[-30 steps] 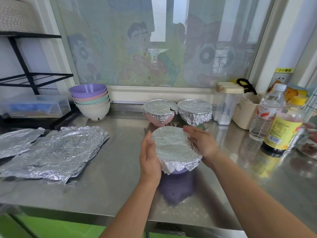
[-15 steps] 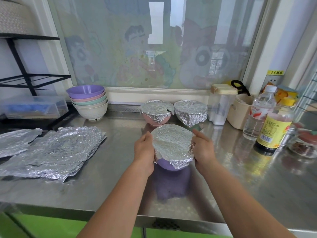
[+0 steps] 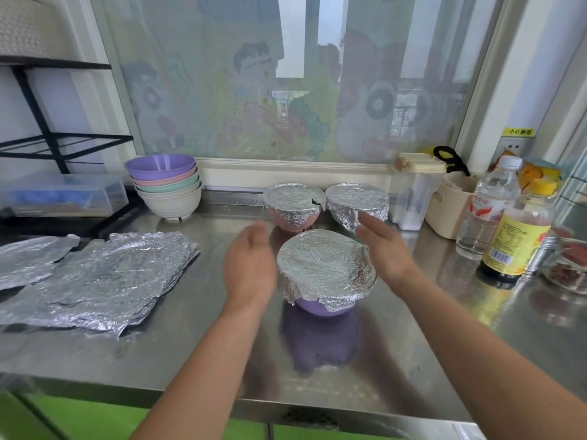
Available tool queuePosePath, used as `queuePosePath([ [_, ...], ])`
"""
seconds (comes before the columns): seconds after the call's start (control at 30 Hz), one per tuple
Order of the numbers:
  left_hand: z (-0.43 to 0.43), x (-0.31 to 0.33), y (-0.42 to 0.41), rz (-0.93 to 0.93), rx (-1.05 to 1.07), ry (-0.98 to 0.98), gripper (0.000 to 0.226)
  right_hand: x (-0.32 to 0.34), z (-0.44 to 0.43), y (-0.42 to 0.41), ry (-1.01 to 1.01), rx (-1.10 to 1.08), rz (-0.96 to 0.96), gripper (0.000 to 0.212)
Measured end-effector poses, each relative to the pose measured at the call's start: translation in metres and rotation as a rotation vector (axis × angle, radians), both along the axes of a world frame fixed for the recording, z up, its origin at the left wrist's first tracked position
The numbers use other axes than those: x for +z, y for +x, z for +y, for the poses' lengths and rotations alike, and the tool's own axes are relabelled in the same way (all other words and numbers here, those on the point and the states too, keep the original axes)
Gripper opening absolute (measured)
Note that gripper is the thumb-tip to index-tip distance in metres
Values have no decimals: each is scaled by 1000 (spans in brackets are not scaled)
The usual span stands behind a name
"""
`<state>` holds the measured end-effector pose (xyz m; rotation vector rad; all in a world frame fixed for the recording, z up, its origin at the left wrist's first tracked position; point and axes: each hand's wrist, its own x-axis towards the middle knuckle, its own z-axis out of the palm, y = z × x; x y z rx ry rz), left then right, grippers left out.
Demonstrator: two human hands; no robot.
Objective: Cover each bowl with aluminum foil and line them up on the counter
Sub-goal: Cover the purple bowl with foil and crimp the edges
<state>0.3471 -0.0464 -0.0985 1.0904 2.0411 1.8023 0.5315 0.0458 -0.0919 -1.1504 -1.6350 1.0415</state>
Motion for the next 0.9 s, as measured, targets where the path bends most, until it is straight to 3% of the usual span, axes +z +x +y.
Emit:
queuePosePath([
  [0.07,-1,10,27,378,-51,-293,52,9,4,-7,-10,122,-122,44],
  [0.13,-1,2,53,448,-83,-476,66,11,5,-16,-21,175,-212,38],
  [0.3,-1,-27,60,398,-66,-357,51,6,1,-19,14,77,-305,32],
  [0.5,-3,-27,31,147,-190,-133,44,3,-5,-14,102,-1,-482,31],
  [0.57,-4,-25,21,70,-146,-117,43,13,-3,-11,124,-28,-517,33],
  [0.67,-9,-15,26,-27,9,-148,51,25,2,-14,90,35,-457,30],
  [0.77,-8,-9,50,-47,32,-155,60,20,5,-22,23,134,-437,32],
  [0.9,0,-18,63,-22,79,-138,45,7,5,-25,-4,116,-318,26],
])
